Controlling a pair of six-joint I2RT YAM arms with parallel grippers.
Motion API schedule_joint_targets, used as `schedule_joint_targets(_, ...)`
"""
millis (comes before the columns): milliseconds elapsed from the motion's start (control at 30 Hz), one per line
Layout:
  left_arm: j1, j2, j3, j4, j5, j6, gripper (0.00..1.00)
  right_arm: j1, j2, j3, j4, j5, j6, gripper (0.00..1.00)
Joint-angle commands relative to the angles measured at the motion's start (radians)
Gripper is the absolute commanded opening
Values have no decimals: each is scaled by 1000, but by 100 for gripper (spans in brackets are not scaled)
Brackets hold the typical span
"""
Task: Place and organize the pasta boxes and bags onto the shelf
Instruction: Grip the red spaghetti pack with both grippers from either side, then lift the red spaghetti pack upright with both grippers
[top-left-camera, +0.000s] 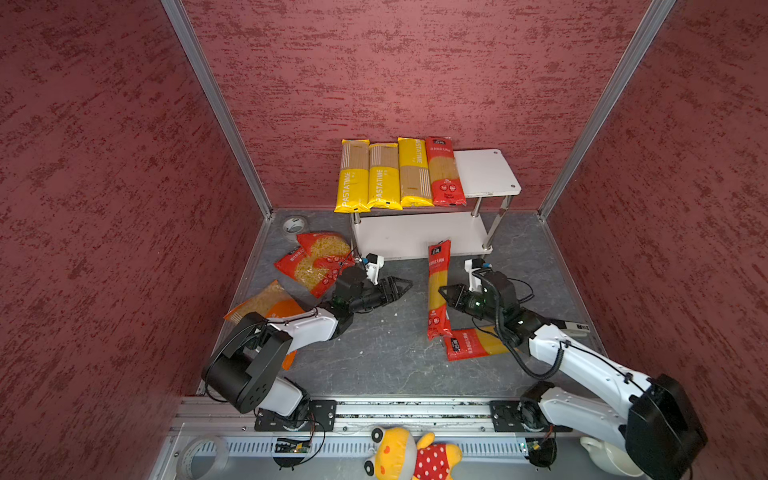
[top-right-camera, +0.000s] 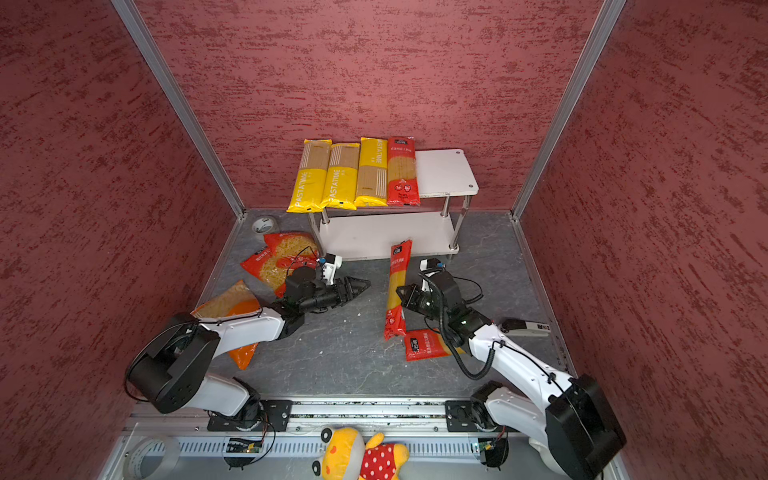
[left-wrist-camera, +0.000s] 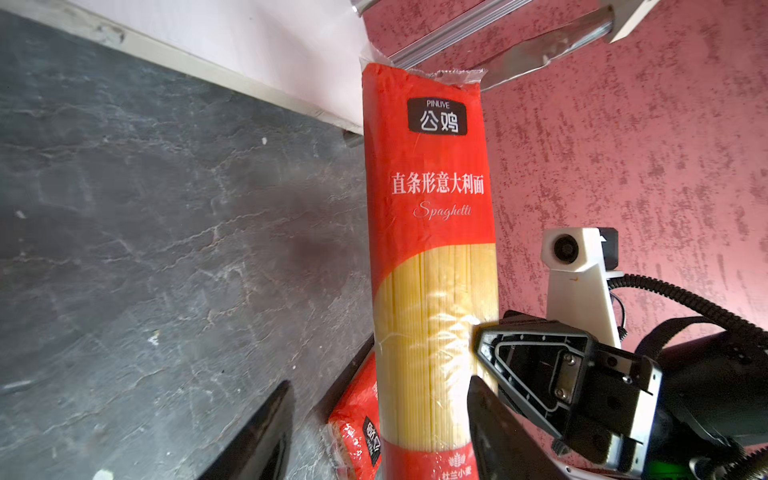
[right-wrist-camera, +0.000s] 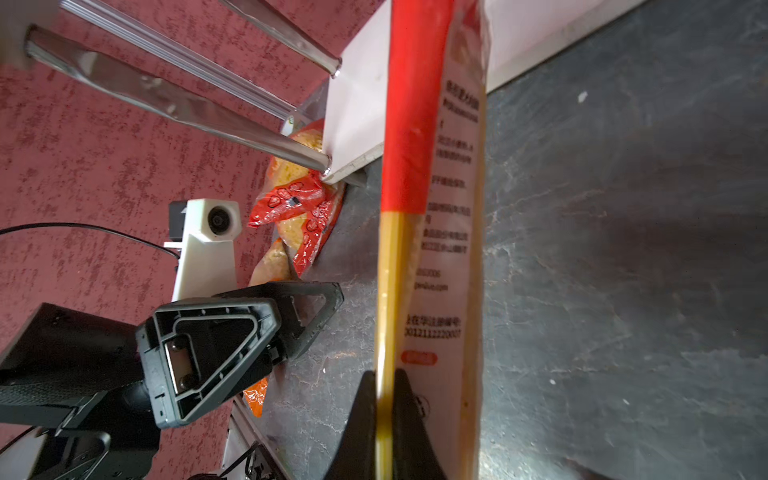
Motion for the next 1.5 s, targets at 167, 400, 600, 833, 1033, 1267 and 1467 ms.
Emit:
schedule_joint_targets(167,42,-45,-71,340,19,-39,76,46,12,99,372,-137,-127,0)
schedule_joint_targets(400,109,-113,-149,384,69,-31,81,95,74,159,510,-299,-155,0)
schedule_joint_targets(600,137,-174,-141,404,149,-16,81,109,111,176,597,-421,-114,0)
schedule_joint_targets(833,155,-168,-122,550,214,-50,76,121,120,178,601,-440,-124,0)
schedule_joint_targets(1033,163,-147,-112,615,255,-93,62,122,123,159,641,-446,-94,0)
schedule_joint_targets(1267,154,-172,-92,627,274,-98,42,121,132,155,647,-435,-85,0)
schedule_joint_targets(1467,121,-222,-71,523,293,-23,31,122,143,140,652,-390,-75,0)
